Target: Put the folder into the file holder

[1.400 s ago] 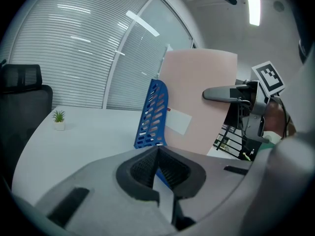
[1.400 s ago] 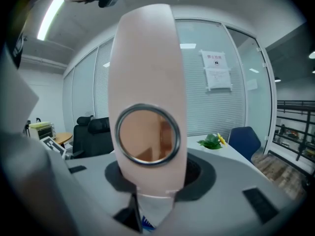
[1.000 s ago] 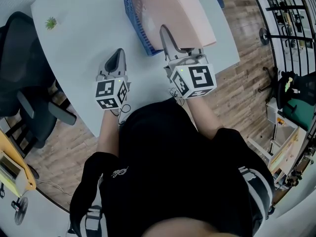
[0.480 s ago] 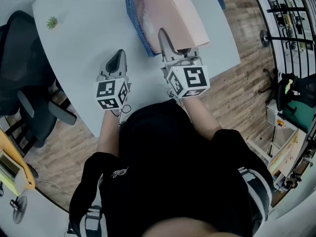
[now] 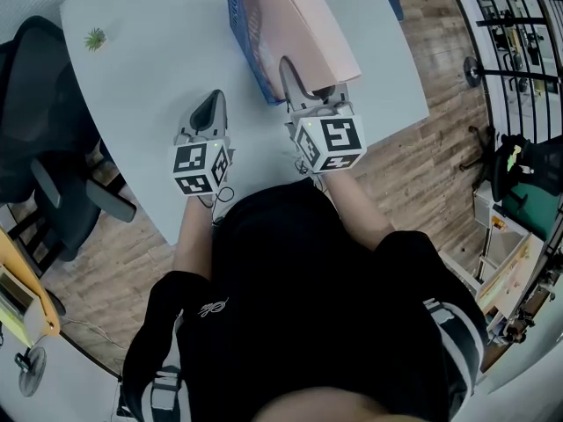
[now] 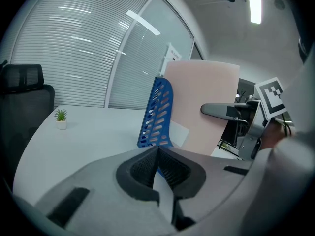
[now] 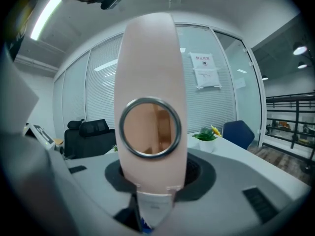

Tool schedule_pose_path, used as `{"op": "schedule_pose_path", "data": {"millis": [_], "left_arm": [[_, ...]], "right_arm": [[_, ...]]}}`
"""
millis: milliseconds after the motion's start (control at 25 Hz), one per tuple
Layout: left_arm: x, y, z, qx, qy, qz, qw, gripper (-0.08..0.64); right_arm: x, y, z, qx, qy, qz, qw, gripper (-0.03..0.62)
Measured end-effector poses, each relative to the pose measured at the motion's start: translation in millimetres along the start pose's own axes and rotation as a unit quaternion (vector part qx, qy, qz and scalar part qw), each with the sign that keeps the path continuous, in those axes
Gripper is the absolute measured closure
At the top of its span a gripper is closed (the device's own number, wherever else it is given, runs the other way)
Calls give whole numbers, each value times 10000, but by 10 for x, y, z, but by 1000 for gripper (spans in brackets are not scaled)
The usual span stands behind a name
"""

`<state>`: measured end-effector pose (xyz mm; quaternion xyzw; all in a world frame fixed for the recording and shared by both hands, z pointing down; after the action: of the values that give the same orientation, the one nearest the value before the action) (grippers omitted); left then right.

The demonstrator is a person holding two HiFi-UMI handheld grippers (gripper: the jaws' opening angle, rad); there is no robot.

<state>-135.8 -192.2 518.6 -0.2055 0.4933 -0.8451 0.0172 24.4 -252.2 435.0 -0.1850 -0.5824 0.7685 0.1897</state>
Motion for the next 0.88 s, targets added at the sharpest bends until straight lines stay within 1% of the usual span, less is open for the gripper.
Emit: {"op": "schedule_pose_path", "data": {"millis": [880], "left_arm": [[5,-17,5,39,14,7,10000,554]], "right_arm": [[23,-274,78,340,67,-183,9992,437]]}}
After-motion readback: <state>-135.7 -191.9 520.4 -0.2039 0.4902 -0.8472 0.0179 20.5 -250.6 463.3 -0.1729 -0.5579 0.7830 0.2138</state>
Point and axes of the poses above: the fingertips, and each gripper's own axes: z forward along the fingers, x to its left, y out of its top, the point moved 3 cm from there along -z, backward along the fingers, and after that the axes turned 3 degrees about -z, right-handed, at the moved point
